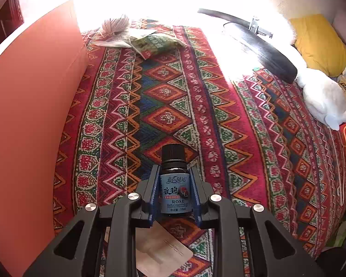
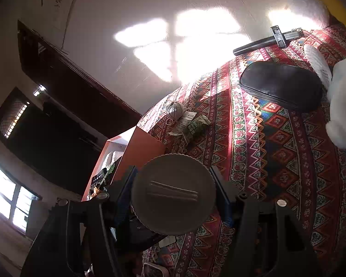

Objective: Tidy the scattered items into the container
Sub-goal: 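Lower the bottle and white lid into the pink box and open both grippers, then grasp the white plush toy on the bedspread with both grippers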

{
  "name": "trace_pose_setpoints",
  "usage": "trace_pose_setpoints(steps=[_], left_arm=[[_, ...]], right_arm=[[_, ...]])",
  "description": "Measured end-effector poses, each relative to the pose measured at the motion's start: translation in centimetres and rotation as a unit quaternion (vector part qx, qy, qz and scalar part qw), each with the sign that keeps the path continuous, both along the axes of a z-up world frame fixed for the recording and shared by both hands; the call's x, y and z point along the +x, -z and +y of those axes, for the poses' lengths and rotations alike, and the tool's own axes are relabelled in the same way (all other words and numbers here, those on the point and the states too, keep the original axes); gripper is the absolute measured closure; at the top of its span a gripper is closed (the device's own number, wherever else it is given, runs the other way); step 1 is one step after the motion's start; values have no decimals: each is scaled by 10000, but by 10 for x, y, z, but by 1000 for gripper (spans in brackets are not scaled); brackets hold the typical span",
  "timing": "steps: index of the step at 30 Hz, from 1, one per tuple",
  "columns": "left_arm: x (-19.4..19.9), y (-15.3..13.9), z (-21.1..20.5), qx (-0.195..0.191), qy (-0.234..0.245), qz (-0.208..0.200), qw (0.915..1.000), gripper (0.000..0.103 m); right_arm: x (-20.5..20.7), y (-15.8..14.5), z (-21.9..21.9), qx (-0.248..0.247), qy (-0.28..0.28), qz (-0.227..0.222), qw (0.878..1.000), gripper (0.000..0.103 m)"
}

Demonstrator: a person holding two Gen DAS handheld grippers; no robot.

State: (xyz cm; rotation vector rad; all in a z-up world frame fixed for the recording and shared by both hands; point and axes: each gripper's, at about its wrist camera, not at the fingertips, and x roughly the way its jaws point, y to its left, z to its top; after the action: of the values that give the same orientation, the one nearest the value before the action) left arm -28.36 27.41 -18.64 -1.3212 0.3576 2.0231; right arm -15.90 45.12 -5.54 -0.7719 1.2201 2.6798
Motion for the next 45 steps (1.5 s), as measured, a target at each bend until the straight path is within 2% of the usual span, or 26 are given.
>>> trace_pose_setpoints(steps=[4,7,9,13,15,18,20,23,24,25,26,27,28,29,30,31,34,37,41,45], left_arm=[[6,-47,-20,611,-33,179,9980,82],[1,-97,-52,1240,-275,480,9907,82],[-8,-132,-86,1594,-576,841,9819,82],[-42,-185,-171,2062,-1397,1460,9574,82],[-60,-197,-214,2175,-1784,1640,9455,82],[-86,-198,-264,2195,-2303,1735,9320,82],[-99,-191,-288,2214,-2552,1654,9266,82],[-113,-184,-305,2178,-2732,1648,9224,82],[-114,-183,-308,2079,-2837,1744,9197,81],[-115,-182,-309,1975,-2903,1840,9181,73],[-115,-182,-311,1898,-2933,1924,9170,54],[-115,-182,-313,1857,-2979,2005,9147,41],[-112,-184,-315,1862,-3044,2092,9105,19],[-108,-186,-317,1921,-3097,2176,9054,12],[-104,-189,-319,2006,-3118,2221,9018,12],[-103,-191,-319,2084,-3098,2211,9010,11],[-97,-193,-312,2214,-2917,2118,9061,11],[-88,-195,-291,2133,-2762,2110,9131,11],[-63,-197,-245,2058,-2241,2095,9293,11],[-31,-186,-171,1735,-1419,2020,9534,11]], right_arm=[[-4,-6,-10,80,5,6,10000,42],[-14,-7,-27,160,-135,-57,9998,42],[-27,-9,-42,166,-256,-89,9995,42],[-78,-31,-84,280,-652,-19,9975,42],[-110,-56,-109,507,-841,153,9950,42],[-157,-97,-142,1067,-1022,310,9885,42],[-187,-114,-157,1317,-1071,229,9852,42],[-226,-123,-176,1852,-964,-75,9779,41],[-237,-122,-180,2050,-868,-226,9747,33],[-244,-121,-183,2178,-764,-321,9725,24],[-247,-121,-183,2235,-643,-354,9719,14],[-247,-120,-182,2233,-566,-352,9725,14],[-244,-119,-180,2173,-585,-318,9738,14],[-240,-118,-178,2052,-656,-259,9762,14],[-234,-116,-176,1908,-704,-215,9789,14],[-225,-113,-172,1772,-716,-202,9814,14],[-191,-101,-154,1391,-674,-185,9878,14],[-140,-89,-122,1094,-361,-168,9932,14],[-53,-71,-63,626,476,-5,9969,14],[38,-50,-5,185,1395,225,9898,12]])
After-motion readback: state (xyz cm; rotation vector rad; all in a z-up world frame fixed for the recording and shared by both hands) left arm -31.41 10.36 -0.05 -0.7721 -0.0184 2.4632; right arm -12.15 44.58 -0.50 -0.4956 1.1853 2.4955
